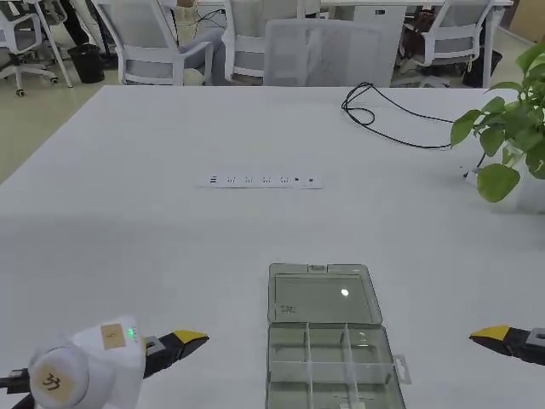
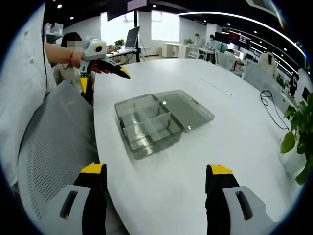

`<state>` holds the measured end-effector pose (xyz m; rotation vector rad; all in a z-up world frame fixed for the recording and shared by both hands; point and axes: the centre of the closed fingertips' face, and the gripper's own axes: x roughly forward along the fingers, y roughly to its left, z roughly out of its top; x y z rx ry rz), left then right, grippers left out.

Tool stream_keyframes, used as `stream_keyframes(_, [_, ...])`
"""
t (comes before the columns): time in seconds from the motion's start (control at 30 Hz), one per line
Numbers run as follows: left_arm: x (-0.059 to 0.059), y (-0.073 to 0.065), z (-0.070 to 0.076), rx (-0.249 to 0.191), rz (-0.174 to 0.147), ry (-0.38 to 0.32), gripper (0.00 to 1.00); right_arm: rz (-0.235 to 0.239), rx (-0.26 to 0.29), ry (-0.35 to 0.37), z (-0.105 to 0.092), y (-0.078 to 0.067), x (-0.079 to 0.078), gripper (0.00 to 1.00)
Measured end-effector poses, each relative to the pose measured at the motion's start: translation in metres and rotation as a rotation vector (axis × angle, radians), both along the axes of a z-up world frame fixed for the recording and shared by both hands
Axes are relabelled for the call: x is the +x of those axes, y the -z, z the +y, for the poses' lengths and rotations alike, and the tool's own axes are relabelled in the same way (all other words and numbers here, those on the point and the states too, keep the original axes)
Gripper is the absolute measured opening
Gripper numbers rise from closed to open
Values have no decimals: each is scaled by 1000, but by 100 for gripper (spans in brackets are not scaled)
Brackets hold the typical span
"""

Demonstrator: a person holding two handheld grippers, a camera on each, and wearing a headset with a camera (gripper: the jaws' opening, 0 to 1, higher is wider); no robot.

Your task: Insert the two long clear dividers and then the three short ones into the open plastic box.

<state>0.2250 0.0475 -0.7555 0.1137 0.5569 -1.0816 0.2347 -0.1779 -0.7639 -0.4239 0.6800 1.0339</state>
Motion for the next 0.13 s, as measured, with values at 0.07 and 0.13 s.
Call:
stream_keyframes(0.07, [0, 0, 0, 1, 0, 3, 100, 0, 1, -1, 0, 0, 0, 84])
stream_keyframes(0.13, [-1, 0, 0, 1, -1, 6, 100, 0, 0, -1, 0, 0, 0, 84])
